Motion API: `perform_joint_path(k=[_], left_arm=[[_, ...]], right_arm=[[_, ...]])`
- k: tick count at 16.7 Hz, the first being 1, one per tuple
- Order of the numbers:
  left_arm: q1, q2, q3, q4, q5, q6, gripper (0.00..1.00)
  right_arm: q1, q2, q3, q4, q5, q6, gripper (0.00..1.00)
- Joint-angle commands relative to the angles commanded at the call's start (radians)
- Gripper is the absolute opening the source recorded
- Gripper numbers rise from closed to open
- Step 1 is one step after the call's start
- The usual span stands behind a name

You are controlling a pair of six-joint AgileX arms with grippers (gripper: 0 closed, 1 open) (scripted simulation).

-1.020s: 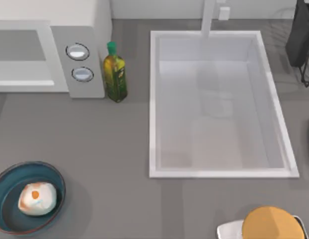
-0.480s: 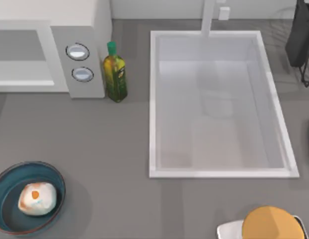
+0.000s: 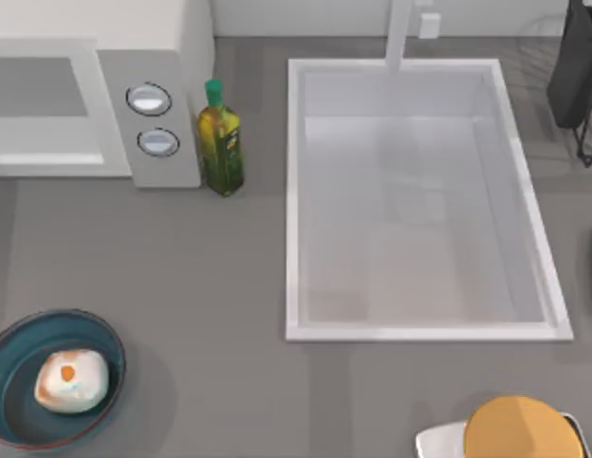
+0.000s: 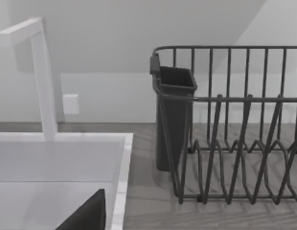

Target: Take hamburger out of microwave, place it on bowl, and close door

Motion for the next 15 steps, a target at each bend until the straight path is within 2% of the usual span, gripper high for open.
perform_joint_path(k=[5,11,15], left_arm=[[-0.088,-0.162,-0.208,0.099,-0.043,-0.098,0.00],[-0.095,-0.176,-0.229,0.108,-0.046,-0.111,0.00],[-0.200,-0.285,-0.326,0.144,-0.108,-0.211,0.00]], right_arm=[[0.000,0.000,0.000,0.000,0.000,0.000,1.00],[0.000,0.000,0.000,0.000,0.000,0.000,1.00],[0.000,0.000,0.000,0.000,0.000,0.000,1.00]])
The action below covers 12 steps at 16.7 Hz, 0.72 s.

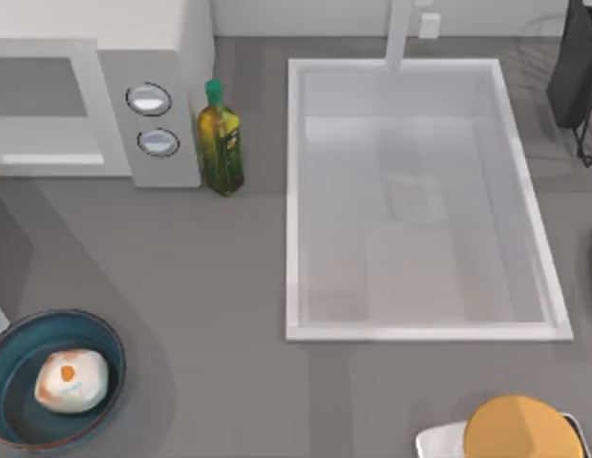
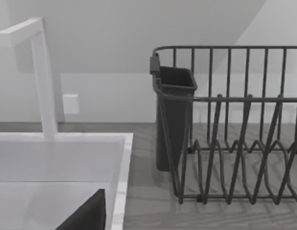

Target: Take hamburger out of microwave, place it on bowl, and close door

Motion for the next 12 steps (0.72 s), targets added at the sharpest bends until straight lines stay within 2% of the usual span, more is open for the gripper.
perform_joint_path(k=[5,12], left_arm=[[-0.181,-0.186,-0.165,0.063,-0.104,-0.170,0.00],[-0.208,-0.204,-0.182,0.068,-0.123,-0.198,0.00]], right_arm=[[0.000,0.000,0.000,0.000,0.000,0.000,1.00],[0.000,0.000,0.000,0.000,0.000,0.000,1.00]])
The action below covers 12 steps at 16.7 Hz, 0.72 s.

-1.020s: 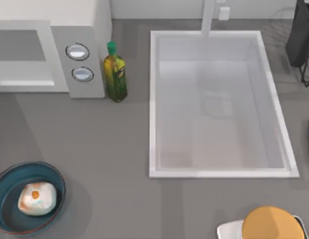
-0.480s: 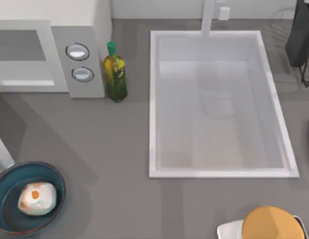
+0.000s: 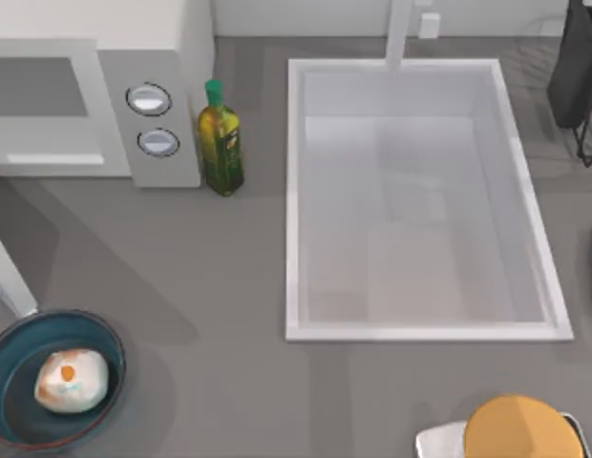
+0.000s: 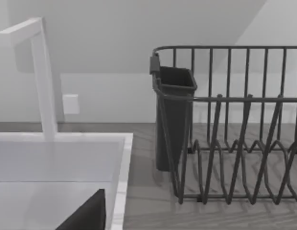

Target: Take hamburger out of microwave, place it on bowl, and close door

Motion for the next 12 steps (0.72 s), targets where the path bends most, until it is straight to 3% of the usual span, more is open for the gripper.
perform_joint_path(k=[3,9,12], left_arm=[[-0.097,-0.038,-0.024,0.004,-0.069,-0.078,0.00],[-0.425,-0.163,-0.102,0.017,-0.276,-0.314,0.00],[-0.493,-0.199,-0.123,0.021,-0.332,-0.377,0.00]], right_arm=[[0.000,0.000,0.000,0.000,0.000,0.000,1.00],[0.000,0.000,0.000,0.000,0.000,0.000,1.00],[0.000,0.000,0.000,0.000,0.000,0.000,1.00]])
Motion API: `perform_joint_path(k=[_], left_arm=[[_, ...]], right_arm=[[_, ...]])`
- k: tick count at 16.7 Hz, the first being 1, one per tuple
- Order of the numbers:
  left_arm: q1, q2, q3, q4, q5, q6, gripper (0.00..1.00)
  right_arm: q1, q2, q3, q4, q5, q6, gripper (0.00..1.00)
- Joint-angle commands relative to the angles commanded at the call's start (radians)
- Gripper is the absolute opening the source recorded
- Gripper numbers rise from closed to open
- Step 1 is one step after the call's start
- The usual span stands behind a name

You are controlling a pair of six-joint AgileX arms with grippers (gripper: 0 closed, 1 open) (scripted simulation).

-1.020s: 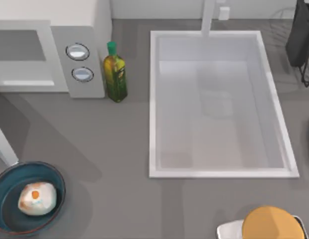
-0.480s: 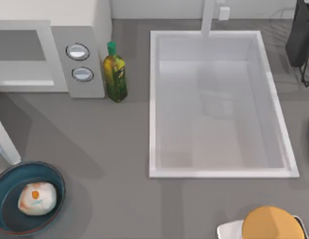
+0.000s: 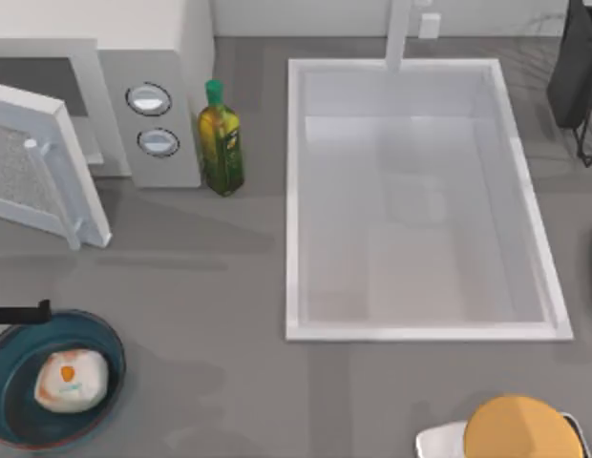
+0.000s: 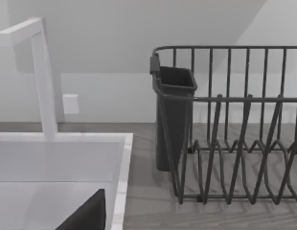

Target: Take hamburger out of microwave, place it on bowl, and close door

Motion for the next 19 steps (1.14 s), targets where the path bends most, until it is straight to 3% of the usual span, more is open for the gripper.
perform_joint_path(k=[7,15,19], left_arm=[[-0.002,0.043,0.032,0.019,0.000,-0.003,0.00],[-0.032,0.453,0.262,0.176,-0.018,-0.019,0.00],[-0.039,0.510,0.304,0.207,-0.022,-0.023,0.00]], right_arm=[[0.000,0.000,0.000,0.000,0.000,0.000,1.00],[0.000,0.000,0.000,0.000,0.000,0.000,1.00],[0.000,0.000,0.000,0.000,0.000,0.000,1.00]])
